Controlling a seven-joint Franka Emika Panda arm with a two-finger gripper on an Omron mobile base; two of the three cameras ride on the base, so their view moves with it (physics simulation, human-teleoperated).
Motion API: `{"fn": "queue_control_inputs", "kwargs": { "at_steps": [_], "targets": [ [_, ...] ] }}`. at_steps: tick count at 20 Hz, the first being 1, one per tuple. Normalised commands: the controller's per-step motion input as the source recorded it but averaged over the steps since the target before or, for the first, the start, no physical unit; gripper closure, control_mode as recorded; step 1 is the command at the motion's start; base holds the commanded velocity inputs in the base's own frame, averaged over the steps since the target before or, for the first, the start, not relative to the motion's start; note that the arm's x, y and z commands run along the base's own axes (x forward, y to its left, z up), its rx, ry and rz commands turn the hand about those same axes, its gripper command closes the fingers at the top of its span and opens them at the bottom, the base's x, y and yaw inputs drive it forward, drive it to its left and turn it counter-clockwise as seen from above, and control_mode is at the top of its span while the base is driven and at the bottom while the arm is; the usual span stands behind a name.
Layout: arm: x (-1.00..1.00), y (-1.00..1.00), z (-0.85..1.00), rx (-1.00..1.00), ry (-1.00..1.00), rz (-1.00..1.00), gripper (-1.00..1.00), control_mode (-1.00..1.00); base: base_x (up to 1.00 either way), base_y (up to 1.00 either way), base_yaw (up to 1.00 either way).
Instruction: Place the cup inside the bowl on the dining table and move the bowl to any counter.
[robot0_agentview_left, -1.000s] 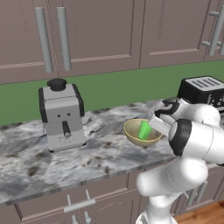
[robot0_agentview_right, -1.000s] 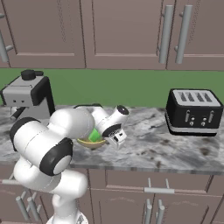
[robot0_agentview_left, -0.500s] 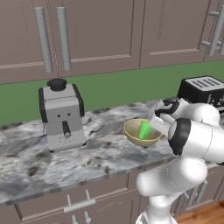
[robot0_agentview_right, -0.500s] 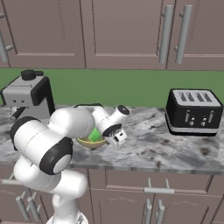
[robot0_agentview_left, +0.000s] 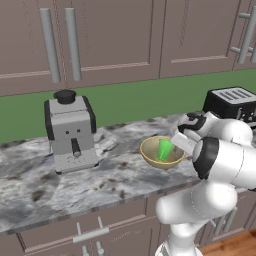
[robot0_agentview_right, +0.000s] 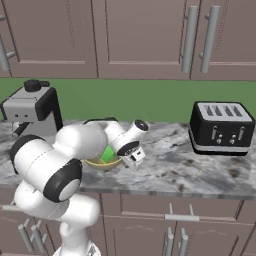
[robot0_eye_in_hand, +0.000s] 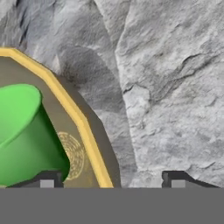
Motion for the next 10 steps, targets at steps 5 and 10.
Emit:
{"fn": "queue_control_inputs", "kwargs": {
  "at_steps": [5,10],
  "targets": [
    [-0.41,0.00,0.44,0.00,-0.05,0.00,-1.00,-1.00,0.00,0.00,0.00],
    [-0.74,0.00,0.47,0.00,-0.11,0.00,-1.00,-1.00,0.00,0.00,0.00]
  ]
}}
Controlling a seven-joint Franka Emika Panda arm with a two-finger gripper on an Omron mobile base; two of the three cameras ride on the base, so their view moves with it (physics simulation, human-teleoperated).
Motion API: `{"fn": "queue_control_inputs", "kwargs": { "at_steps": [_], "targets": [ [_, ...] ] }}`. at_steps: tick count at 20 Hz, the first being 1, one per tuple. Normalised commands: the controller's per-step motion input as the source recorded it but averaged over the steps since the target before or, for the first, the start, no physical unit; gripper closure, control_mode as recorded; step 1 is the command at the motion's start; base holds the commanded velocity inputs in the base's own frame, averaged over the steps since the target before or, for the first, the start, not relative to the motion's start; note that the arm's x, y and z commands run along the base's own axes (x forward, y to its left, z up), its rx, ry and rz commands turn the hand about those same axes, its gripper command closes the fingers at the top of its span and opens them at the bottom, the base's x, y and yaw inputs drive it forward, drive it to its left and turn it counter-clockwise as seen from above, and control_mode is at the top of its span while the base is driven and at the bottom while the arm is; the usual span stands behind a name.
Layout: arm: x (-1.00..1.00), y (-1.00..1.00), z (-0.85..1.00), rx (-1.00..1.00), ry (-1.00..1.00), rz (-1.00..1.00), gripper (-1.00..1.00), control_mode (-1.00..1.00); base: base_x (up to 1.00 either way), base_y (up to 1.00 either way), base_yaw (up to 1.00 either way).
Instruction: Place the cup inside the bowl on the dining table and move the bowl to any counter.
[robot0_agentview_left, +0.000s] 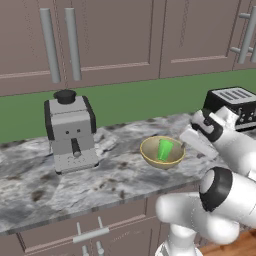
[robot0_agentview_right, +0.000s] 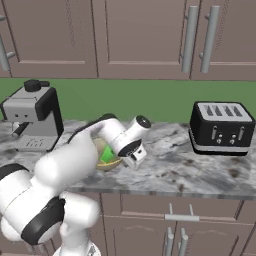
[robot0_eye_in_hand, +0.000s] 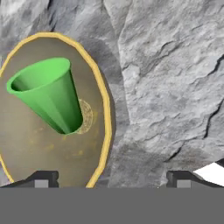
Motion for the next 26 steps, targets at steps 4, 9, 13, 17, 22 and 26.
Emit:
{"fn": "queue_control_inputs", "kwargs": {
  "at_steps": [4,9,13,17,22,26],
  "targets": [
    [-0.76,0.08,0.39,0.00,-0.12,0.02,-1.00,-1.00,0.00,0.00,0.00],
    [-0.67,0.35,0.41,-0.01,-0.08,0.08,-1.00,-1.00,0.00,0.00,0.00],
    [-0.67,0.38,0.46,-0.04,-0.05,0.12,-1.00,-1.00,0.00,0.00,0.00],
    [-0.60,0.44,0.37,-0.06,-0.01,0.11,-1.00,-1.00,0.00,0.00,0.00],
    [-0.53,0.44,0.34,-0.07,0.00,0.10,-1.00,-1.00,0.00,0.00,0.00],
    [-0.40,0.38,0.24,-0.08,-0.01,0.11,-1.00,-1.00,0.00,0.00,0.00]
  ]
}}
